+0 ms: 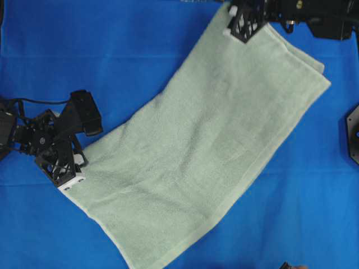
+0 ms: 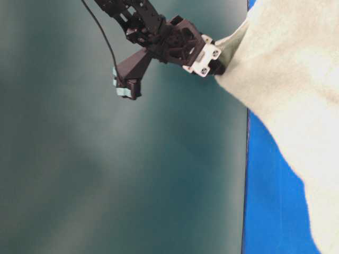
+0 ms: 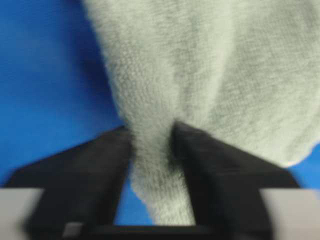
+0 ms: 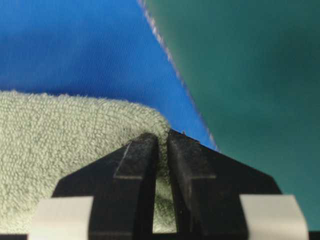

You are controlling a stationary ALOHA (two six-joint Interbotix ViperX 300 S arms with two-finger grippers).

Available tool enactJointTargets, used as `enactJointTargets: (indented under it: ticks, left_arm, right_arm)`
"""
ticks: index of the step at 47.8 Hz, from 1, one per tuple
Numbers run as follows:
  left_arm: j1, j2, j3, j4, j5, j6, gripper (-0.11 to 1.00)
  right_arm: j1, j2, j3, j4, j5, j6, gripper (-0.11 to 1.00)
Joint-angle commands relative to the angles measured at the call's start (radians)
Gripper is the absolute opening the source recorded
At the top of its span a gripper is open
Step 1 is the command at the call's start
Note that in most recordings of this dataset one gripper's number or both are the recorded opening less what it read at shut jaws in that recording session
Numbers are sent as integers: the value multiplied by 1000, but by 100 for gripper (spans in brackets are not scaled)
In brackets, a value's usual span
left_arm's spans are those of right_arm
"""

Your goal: Fold a bath towel.

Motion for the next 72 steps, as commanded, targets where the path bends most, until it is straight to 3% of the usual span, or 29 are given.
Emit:
enactJointTargets:
  ticks: [1, 7, 11, 20, 30, 36, 41, 50, 66, 72]
  left_arm:
    - [3, -14, -12, 2, -5, 5, 48]
    - [5, -18, -15, 2, -2, 26, 82]
    - [9, -37, -17, 2, 9, 49, 84]
    - [38, -158, -12, 3, 81, 98, 81]
    - [94, -328, 37, 3, 89, 123, 81]
    - [130, -394, 58, 3, 87, 129, 81]
    - [146, -414, 64, 3, 84, 132, 81]
    - [146, -402, 63, 3, 81, 130, 81]
    - [146, -370, 55, 2, 63, 130, 81]
    - [146, -364, 54, 3, 60, 130, 81]
  right_arm:
    - [-14, -17, -25, -6, -31, -2, 19]
    - [-12, -18, -23, -25, -38, -17, 57]
    - [-14, -29, -15, -25, -14, -17, 70]
    - [5, -138, 51, 31, 130, -18, 67]
    - [44, -330, 189, 196, 282, -49, 66]
    - [52, -407, 244, 295, 308, -98, 66]
    - [51, -413, 262, 339, 305, -127, 66]
    - [21, -347, 285, 345, 221, -135, 66]
    - [-101, -118, 333, 336, 3, -143, 66]
    - [-132, -60, 341, 334, -25, -146, 66]
